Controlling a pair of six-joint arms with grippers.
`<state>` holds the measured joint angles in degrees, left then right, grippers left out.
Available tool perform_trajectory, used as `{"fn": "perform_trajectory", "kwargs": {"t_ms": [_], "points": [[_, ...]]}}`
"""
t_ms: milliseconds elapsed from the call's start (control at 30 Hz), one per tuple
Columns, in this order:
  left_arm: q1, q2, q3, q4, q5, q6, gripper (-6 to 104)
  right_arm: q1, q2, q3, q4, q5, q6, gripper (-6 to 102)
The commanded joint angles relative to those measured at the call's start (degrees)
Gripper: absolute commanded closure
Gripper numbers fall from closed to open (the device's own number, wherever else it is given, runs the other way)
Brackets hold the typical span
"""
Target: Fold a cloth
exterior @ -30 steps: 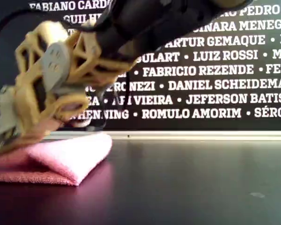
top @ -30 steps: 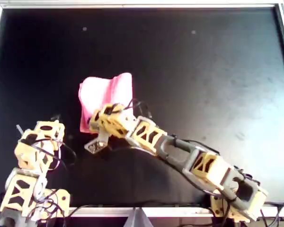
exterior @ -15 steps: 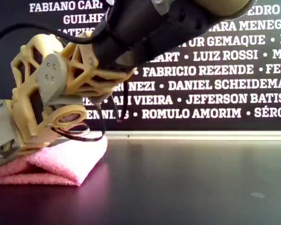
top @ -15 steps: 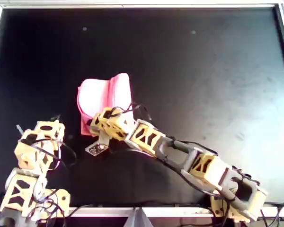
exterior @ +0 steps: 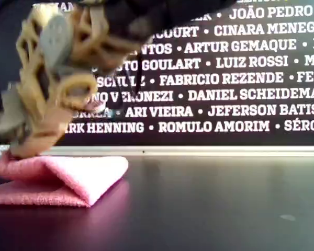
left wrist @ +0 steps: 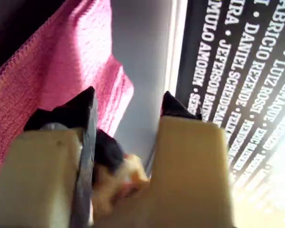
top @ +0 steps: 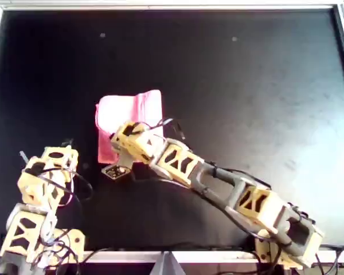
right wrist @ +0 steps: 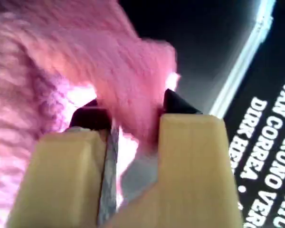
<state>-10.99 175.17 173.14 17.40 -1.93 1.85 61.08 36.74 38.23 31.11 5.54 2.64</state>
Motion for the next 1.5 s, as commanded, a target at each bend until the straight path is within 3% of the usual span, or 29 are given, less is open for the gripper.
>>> {"fn": "perform_trajectory", "kwargs": {"t_ms": [0, 267, 367, 600, 767, 1133, 1267, 1467], "points": [[1.4, 0.9, -0.8, -0.7, -0.3, 0.4, 49, 0.2, 10.5, -3.8, 2.5, 0.5, -0.35, 55], [1.4, 0.9, -0.8, -0.7, -0.4, 0.4, 49, -0.2, 14.2, -3.6, 4.2, 0.5, -0.35, 56], [1.4, 0.9, -0.8, -0.7, -0.4, 0.4, 49, -0.4, 20.6, -3.0, 12.1, 0.6, -0.35, 66], [1.4, 0.9, -0.8, -0.6, 0.1, 0.4, 50, -4.1, 35.2, 4.8, 29.7, 0.6, -0.26, 99], [1.0, 0.9, -0.8, -0.6, 0.4, -0.4, 50, -7.2, 49.7, 17.1, 41.3, 0.6, -0.26, 96], [1.3, 2.0, -1.1, -0.6, -0.4, -0.4, 50, -32.2, 99.1, 50.3, 41.4, 5.8, -0.44, 96], [1.5, 2.1, -2.0, -0.6, -0.5, 0.4, 50, -39.9, 107.3, 57.1, 38.7, 7.0, -0.44, 96], [0.7, 2.1, -2.1, -0.6, 0.5, -0.4, 50, -52.4, 114.9, 72.2, 30.9, 7.6, 0.00, 95]]}}
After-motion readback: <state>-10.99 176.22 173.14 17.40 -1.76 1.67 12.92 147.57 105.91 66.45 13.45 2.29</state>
